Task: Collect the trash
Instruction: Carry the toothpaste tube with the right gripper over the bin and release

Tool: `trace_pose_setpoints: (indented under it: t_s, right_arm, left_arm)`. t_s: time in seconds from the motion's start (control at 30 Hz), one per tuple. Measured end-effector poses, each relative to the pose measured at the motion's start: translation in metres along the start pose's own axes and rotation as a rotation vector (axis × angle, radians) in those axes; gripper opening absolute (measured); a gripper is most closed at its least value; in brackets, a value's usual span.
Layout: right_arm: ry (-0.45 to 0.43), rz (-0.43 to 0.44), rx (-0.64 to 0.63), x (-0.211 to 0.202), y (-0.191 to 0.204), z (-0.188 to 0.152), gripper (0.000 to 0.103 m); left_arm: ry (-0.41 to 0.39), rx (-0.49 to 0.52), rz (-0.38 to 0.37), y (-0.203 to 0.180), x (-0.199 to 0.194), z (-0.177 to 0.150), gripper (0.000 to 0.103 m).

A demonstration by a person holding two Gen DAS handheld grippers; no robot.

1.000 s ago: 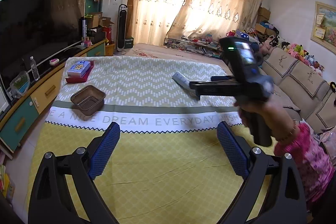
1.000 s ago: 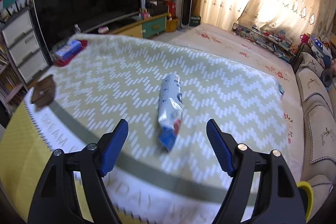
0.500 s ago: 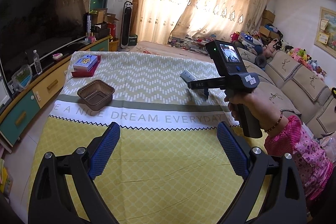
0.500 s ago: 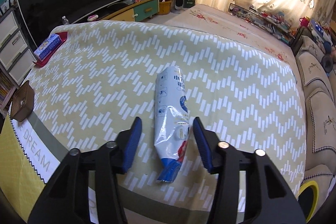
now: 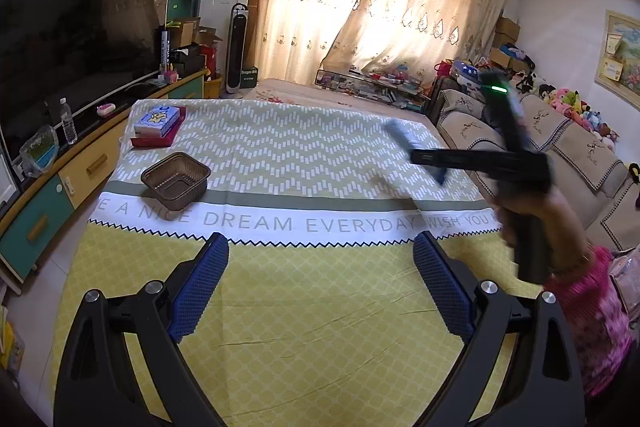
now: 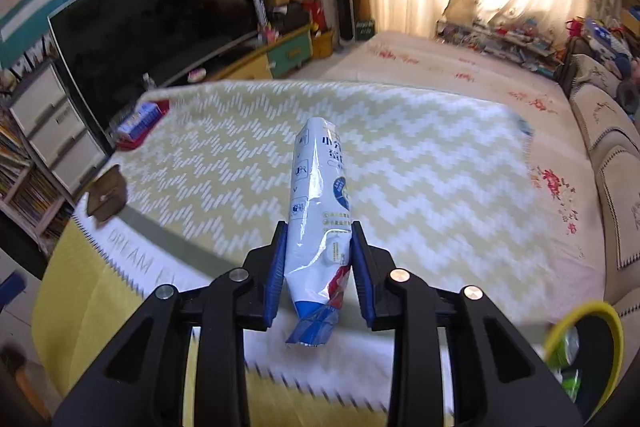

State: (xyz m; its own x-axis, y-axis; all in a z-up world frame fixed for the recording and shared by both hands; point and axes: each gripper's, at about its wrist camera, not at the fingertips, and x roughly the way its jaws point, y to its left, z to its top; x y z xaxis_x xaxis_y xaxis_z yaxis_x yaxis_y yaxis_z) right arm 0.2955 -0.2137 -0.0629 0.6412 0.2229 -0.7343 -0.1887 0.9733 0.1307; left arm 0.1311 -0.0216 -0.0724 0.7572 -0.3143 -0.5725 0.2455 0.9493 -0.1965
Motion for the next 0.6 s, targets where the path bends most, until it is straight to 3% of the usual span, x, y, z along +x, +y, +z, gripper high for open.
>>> trace_pose_setpoints:
  t_s: [0.17,0.3,0.53,0.57,0.6]
  right_arm:
    - [-0.068,-0.074,0.090,-0.060,-0.055,-0.050,0.030]
    - [-0.087,-0.215,0.212,-0.098,-0.116,-0.101,0.030]
    - [-0.037,-0.368,0.349,-0.112,-0.188,-0.161,0.032]
    - [-0.035,-0.379,0.356,-0.110,-0.193,-0.165,0.033]
    - [-0.040,-0.385,0.367,-0.110,-0.200,-0.170,0.040]
  left_arm:
    - [0.000,0.007,-0.002,-0.003,0.000,0.000,0.092]
    - [-0.001,0.009,-0.005,-0.005,0.000,0.001,0.092]
    - [0.005,0.017,0.004,-0.009,0.003,0.003,0.092]
    - [0.006,0.015,0.004,-0.009,0.003,0.003,0.092]
    - [0.008,0.012,0.002,-0.009,0.003,0.004,0.092]
